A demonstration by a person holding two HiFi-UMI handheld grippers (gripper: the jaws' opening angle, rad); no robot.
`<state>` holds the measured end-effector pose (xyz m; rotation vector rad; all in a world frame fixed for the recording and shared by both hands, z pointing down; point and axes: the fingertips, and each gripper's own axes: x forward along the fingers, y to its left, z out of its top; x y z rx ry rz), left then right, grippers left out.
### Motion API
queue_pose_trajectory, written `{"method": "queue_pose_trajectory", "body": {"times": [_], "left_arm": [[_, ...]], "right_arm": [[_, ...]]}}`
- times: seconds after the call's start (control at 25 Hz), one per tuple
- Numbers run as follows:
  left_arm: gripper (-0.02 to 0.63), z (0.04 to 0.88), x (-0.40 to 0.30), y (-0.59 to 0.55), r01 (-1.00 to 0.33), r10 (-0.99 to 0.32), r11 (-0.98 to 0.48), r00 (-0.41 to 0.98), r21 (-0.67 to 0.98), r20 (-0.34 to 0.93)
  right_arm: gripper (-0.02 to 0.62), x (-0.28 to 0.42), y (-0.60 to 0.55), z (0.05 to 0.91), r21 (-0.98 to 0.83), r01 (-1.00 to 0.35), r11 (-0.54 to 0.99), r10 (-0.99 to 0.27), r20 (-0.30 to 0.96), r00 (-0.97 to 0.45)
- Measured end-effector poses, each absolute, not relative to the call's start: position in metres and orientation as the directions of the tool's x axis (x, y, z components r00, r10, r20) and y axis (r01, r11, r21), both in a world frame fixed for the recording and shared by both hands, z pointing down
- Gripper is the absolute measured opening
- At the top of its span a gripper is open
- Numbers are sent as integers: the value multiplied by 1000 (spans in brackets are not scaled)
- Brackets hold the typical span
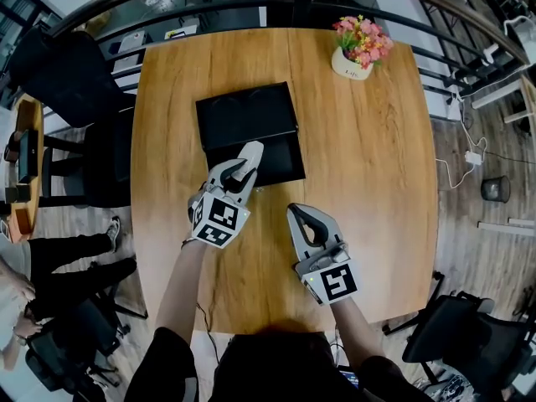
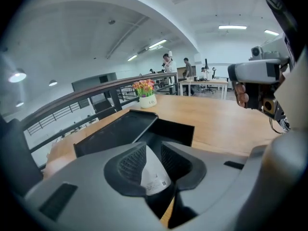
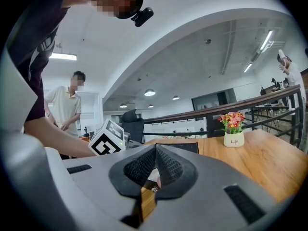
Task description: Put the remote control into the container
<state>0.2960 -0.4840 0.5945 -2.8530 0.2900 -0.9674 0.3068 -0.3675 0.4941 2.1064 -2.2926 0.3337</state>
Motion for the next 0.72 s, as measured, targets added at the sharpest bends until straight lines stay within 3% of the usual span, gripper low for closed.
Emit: {"method": "queue_pose_trajectory", "body": {"times": [0.72], "left_arm": [[20, 450, 234, -413, -414, -410, -910, 889, -25, 204]], "right_arm": [[18, 266, -356, 455, -122, -989, 78, -992, 90, -89]]}}
